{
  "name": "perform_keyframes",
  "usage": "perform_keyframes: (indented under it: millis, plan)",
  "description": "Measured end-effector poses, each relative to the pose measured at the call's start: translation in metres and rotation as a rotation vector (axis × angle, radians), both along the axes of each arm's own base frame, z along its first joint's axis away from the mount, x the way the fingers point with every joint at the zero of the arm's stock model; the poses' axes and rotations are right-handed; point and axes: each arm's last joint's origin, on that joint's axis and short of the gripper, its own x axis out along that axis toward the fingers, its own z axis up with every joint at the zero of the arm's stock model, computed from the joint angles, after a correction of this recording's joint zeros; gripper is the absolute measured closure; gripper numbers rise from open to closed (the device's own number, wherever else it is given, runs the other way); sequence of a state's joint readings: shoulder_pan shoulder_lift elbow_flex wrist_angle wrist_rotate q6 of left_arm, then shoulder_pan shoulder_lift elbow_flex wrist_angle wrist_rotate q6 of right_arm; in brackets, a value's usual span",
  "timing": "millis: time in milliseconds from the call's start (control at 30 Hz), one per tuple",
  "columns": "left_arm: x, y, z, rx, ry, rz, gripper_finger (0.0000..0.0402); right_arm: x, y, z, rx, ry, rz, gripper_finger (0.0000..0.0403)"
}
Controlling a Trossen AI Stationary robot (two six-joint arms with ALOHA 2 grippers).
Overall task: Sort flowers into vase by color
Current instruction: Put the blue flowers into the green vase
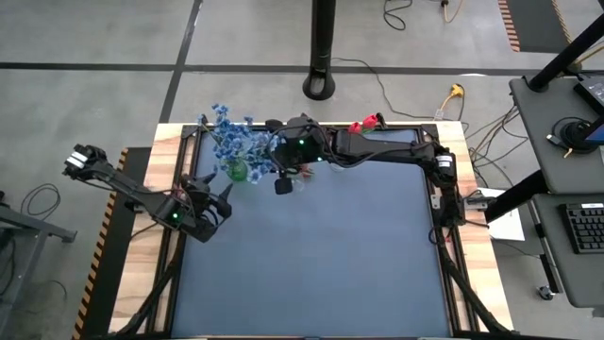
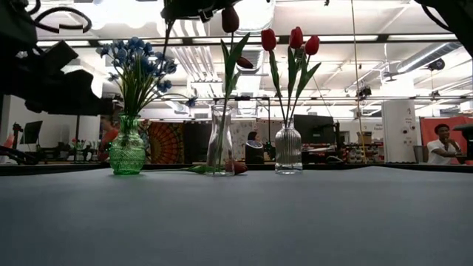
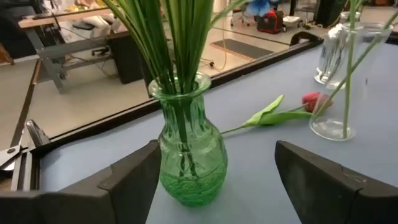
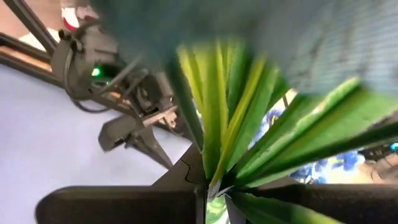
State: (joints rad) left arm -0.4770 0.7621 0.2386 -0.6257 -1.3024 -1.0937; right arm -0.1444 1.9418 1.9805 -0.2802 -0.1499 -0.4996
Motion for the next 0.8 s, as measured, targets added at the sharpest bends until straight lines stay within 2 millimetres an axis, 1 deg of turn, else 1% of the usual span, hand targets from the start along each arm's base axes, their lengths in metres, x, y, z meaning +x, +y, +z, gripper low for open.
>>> perform_keyframes:
  millis: [167, 267, 367, 500, 800]
  plan:
    - [0.003, -0.001, 0.002, 0.030, -0.041, 0.015, 0.0106, 0.002, 0.000, 0.002, -0.030, -0.040, 0.024, 0.0383]
    - [0.005, -0.002, 0.003, 0.073, -0.051, 0.028, 0.0106, 0.007, 0.000, 0.000, -0.040, -0.077, 0.040, 0.0383]
    - [0.005, -0.001, 0.003, 0.101, -0.054, 0.044, 0.0106, 0.014, -0.002, -0.008, -0.033, -0.103, 0.065, 0.0383]
    - [0.006, -0.001, 0.003, 0.106, -0.045, 0.051, 0.0106, 0.021, -0.004, -0.018, -0.032, -0.094, 0.063, 0.0383]
    - [0.012, 0.004, 0.000, 0.108, -0.059, 0.115, 0.0106, 0.021, -0.005, -0.015, -0.042, -0.105, 0.062, 0.0383]
